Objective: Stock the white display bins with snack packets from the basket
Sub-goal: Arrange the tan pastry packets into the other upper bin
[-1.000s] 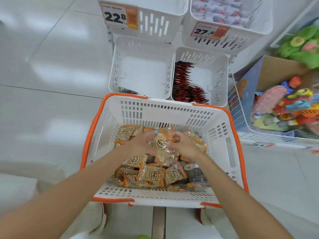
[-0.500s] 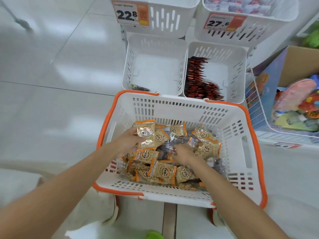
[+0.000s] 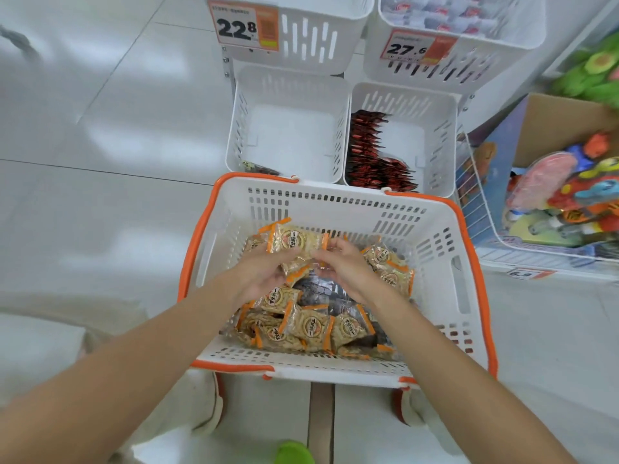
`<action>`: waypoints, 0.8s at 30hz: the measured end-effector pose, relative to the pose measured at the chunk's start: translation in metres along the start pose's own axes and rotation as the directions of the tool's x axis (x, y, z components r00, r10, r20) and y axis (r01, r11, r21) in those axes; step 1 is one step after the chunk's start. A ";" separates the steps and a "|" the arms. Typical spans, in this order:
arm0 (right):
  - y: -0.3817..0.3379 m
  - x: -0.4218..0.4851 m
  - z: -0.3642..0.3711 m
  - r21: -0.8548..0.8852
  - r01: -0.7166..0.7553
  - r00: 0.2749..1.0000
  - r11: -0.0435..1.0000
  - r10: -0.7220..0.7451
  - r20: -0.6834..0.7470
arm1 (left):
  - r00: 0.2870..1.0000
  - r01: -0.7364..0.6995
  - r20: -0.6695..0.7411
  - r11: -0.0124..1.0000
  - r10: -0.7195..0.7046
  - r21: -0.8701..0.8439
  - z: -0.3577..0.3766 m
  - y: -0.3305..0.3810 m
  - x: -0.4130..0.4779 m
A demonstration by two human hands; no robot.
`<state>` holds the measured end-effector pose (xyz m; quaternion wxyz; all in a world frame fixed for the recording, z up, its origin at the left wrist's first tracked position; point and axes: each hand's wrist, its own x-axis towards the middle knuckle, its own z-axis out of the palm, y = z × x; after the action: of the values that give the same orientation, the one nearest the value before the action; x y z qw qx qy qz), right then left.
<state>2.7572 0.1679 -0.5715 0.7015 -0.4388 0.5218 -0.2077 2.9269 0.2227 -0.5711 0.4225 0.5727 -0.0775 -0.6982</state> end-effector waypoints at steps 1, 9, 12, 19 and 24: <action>0.005 -0.001 0.001 -0.066 0.021 1.000 0.998 -0.020 0.013 | 0.999 -0.018 -0.042 1.000 0.019 0.024 0.003 0.000 0.000; 0.085 0.011 -0.026 -0.976 0.043 0.916 0.215 0.382 0.125 | 0.965 -0.136 -0.178 0.948 0.192 0.287 -0.012 0.005 -0.009; 0.094 0.019 -0.022 -0.980 0.056 0.942 0.193 0.315 0.116 | 0.978 -0.127 -0.129 0.960 0.163 0.250 -0.014 0.004 -0.013; 0.008 0.015 -0.016 -0.652 0.127 0.991 0.748 -0.125 0.050 | 0.961 -0.207 -0.122 0.941 0.246 0.267 -0.027 0.010 -0.008; -0.032 0.021 -0.025 -0.722 0.187 0.975 0.666 -0.216 0.054 | 0.916 -0.318 -0.152 0.903 0.372 0.290 -0.027 0.016 -0.008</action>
<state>2.7478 0.1254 -0.5576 0.4351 -0.7303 0.5220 -0.0697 2.9583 0.2278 -0.5646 0.4670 0.6685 -0.2251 -0.5332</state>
